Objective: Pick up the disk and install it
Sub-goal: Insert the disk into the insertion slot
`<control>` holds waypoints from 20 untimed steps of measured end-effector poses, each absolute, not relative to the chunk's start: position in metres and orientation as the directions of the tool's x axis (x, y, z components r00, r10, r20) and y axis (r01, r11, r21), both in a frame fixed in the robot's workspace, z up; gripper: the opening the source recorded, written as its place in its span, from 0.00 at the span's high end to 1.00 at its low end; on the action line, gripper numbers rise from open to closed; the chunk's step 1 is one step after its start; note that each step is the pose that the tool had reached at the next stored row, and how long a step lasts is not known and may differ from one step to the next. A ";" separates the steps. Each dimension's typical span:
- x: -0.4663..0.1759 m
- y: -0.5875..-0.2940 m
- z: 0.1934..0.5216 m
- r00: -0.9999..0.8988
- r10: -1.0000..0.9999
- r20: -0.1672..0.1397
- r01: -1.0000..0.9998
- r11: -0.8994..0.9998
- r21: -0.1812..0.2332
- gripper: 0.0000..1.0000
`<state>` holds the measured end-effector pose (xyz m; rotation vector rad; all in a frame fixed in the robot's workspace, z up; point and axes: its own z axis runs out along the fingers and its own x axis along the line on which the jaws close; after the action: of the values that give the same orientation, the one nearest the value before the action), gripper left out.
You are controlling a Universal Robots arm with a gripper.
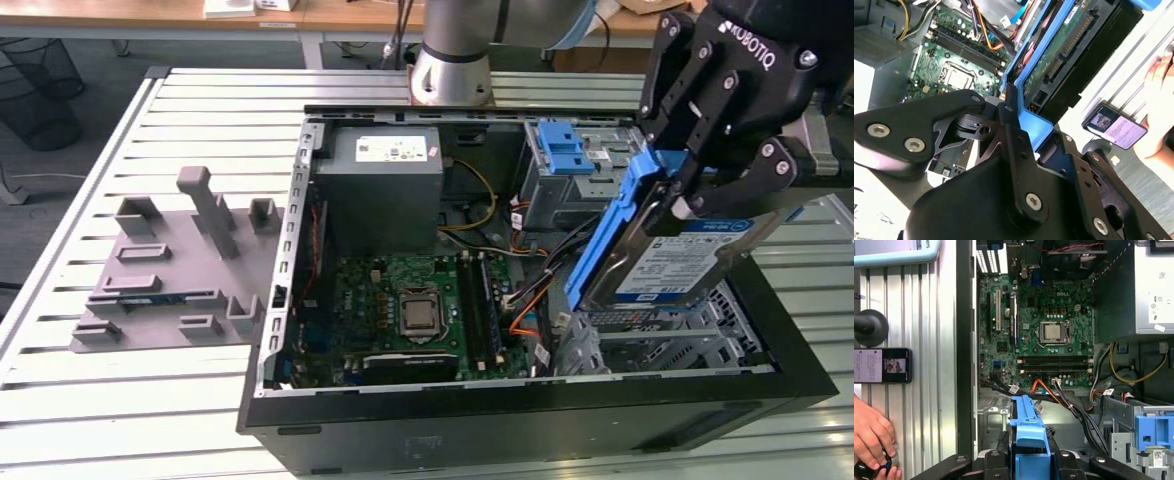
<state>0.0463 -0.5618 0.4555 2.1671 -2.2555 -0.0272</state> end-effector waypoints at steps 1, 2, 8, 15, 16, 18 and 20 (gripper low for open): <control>0.049 -0.562 0.455 -0.040 -0.999 -0.002 -0.999 0.040 0.022 0.64; 0.051 -0.562 0.454 -0.040 -0.999 -0.002 -0.999 0.040 0.022 0.64; 0.054 -0.562 0.452 -0.040 -0.999 -0.002 -0.999 0.040 0.022 0.64; 0.062 -0.563 0.448 -0.040 -0.999 -0.002 -0.999 0.040 0.022 0.64; 0.064 -0.563 0.448 -0.040 -0.999 -0.002 -0.999 0.040 0.022 0.64; 0.066 -0.564 0.446 -0.040 -0.999 -0.002 -0.999 0.040 0.022 0.64; 0.068 -0.564 0.444 -0.040 -0.999 -0.002 -0.999 0.040 0.022 0.64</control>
<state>0.0676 -0.5637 0.4444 2.1671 -2.2556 -0.0272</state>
